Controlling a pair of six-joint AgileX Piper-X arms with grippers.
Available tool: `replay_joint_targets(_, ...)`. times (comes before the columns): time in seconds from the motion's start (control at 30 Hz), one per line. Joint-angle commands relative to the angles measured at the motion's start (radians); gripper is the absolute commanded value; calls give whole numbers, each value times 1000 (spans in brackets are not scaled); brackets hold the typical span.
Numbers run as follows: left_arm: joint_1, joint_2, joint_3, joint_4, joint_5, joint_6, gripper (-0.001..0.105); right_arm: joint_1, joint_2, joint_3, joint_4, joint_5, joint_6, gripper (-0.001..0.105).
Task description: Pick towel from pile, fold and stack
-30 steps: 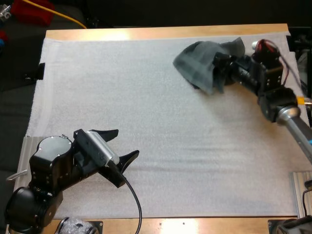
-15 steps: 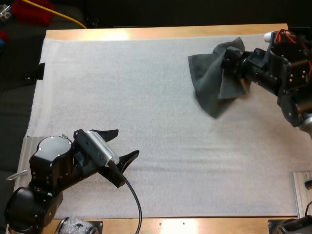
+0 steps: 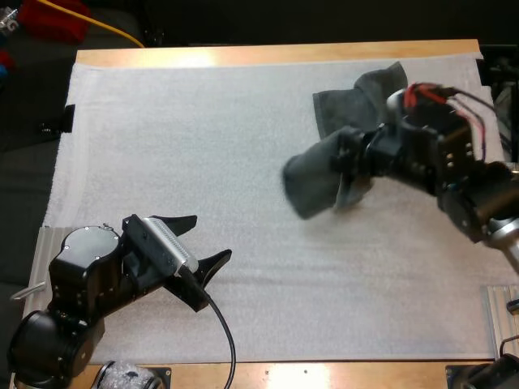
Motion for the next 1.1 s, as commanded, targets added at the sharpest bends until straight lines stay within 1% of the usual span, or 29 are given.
replay_joint_targets(0.0,-4,-1,-11,3,7,-10,69,26,-6,-3,8,28,-17,0)
replay_joint_targets(0.07,-4,-1,-11,8,7,-10,69,63,-3,5,8,46,-19,0)
replay_joint_targets(0.23,-4,-1,-11,31,7,-10,69,133,25,27,19,46,-16,0)
replay_joint_targets(0.4,-4,-1,-11,50,7,-10,69,190,97,28,13,46,-11,0)
replay_joint_targets(0.63,-4,-1,-11,50,7,-10,69,209,196,28,23,36,-11,0)
replay_joint_targets(0.73,-4,-1,-11,50,7,-10,69,209,236,28,16,-8,-9,0)
replay_joint_targets(0.93,-4,-1,-11,50,7,-10,69,224,287,28,-5,-141,20,0)
replay_joint_targets(1.0,-4,-1,-11,50,7,-10,69,252,304,28,-50,-197,37,0)
replay_joint_targets(1.07,-4,-1,-11,50,7,-10,69,281,313,28,-88,-197,57,0)
